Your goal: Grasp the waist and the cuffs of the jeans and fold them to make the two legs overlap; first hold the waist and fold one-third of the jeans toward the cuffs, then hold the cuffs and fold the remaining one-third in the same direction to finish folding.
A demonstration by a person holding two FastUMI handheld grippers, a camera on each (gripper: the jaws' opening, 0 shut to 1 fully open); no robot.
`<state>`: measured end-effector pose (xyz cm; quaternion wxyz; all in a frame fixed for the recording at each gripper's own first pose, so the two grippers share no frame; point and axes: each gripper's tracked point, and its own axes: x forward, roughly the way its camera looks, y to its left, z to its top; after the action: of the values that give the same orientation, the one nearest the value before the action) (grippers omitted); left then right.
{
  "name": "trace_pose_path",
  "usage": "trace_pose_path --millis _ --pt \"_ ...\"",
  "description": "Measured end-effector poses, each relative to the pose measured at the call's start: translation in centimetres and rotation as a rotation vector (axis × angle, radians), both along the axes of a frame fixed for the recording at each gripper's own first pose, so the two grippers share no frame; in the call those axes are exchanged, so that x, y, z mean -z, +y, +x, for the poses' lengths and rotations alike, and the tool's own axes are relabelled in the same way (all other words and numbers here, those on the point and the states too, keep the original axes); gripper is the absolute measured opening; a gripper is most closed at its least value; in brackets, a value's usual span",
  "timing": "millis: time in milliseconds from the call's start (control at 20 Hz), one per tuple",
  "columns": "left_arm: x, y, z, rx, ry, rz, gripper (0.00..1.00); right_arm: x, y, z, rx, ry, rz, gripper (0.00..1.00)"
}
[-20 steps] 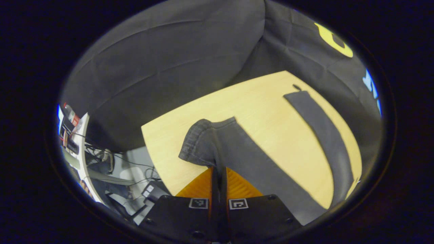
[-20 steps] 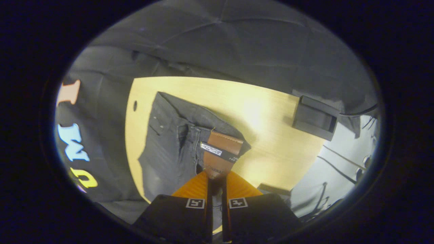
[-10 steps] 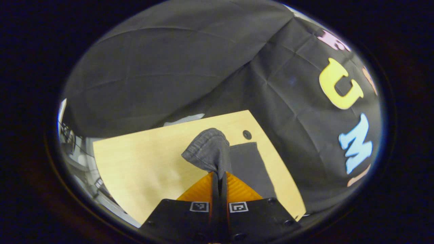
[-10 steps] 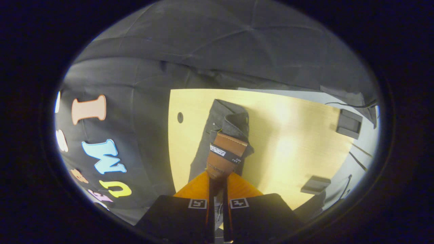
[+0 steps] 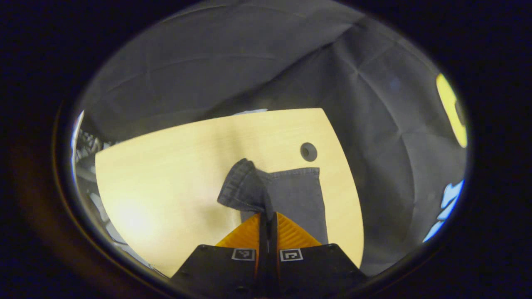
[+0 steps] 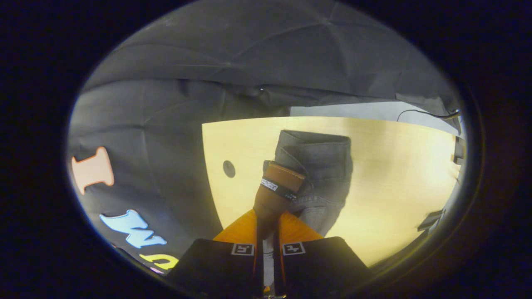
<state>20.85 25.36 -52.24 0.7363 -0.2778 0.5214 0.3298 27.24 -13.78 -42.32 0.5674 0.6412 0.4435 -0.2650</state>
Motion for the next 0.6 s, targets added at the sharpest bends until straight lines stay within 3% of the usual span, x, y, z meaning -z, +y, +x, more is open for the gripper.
trace_pose_path --millis 100,150,200,300,350,600 --pt "0.1 0.1 1.0 0.163 0.080 0.082 0.13 1.2 -0.1 0.8 -0.003 -0.014 -0.022 0.09" --pt "-0.1 0.6 1.6 0.209 0.098 0.138 0.27 1.1 0.0 1.2 -0.018 -0.041 -0.035 0.12" --pt "-0.6 1.4 2.8 0.247 0.087 0.192 0.50 1.2 -0.3 1.4 -0.034 -0.075 -0.058 0.18" --pt "-3.1 2.3 5.4 0.295 0.001 0.249 0.94 1.3 -0.9 0.7 -0.084 -0.095 -0.115 0.70" --pt "-4.0 1.3 6.1 0.307 -0.040 0.256 0.95 1.4 -1.8 -0.1 -0.099 -0.088 -0.145 0.96" --pt "-5.1 1.7 5.7 0.316 -0.140 0.266 0.91 1.3 -4.3 -5.8 -0.076 -0.038 -0.170 0.96"
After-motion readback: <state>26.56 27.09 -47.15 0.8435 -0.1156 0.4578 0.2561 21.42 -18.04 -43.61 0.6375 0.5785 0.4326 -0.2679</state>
